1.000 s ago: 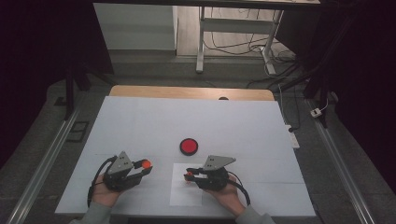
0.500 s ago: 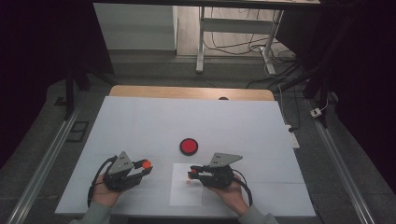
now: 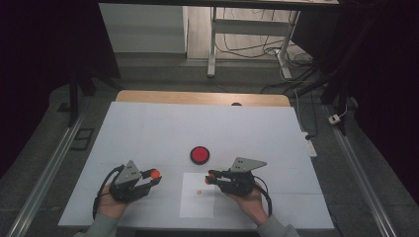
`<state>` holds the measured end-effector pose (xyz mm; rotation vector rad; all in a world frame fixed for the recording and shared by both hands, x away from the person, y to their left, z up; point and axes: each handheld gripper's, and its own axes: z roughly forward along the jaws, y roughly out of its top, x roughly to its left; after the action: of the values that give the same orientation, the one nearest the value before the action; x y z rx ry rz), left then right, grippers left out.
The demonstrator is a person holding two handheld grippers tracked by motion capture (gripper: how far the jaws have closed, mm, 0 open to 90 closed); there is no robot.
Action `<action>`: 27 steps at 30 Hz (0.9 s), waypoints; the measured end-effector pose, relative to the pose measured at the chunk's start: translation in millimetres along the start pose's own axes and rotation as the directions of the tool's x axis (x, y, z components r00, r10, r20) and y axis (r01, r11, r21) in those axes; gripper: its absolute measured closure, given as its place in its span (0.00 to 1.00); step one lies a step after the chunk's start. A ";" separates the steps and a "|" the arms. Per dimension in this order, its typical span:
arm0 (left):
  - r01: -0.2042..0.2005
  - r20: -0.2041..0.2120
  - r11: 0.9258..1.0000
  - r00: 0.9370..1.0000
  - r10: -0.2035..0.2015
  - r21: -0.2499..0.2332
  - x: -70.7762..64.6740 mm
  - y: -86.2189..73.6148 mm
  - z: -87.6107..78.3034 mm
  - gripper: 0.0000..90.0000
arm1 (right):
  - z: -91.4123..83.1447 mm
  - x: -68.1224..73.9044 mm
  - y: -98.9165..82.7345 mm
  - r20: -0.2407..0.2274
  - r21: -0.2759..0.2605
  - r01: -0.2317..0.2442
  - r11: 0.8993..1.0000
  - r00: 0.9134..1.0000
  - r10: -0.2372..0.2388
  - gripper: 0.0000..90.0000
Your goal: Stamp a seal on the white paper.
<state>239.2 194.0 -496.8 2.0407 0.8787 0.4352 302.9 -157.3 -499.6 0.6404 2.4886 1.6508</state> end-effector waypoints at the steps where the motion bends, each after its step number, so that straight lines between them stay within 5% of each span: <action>1: 0.000 -0.001 1.000 1.000 0.000 0.000 -0.1 0.0 0.1 0.72 | -1.7 -0.6 0.8 0.003 -0.003 -0.002 1.000 1.000 0.002 0.80; 27: -0.004 0.003 1.000 1.000 0.004 0.008 -1.3 -0.3 2.5 0.72 | -27.3 -10.5 11.4 0.052 -0.102 -0.034 0.994 0.998 0.040 0.80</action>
<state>239.6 191.7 -498.5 2.0497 0.8759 0.4311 307.7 -181.1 -479.7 0.7134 2.3526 1.7356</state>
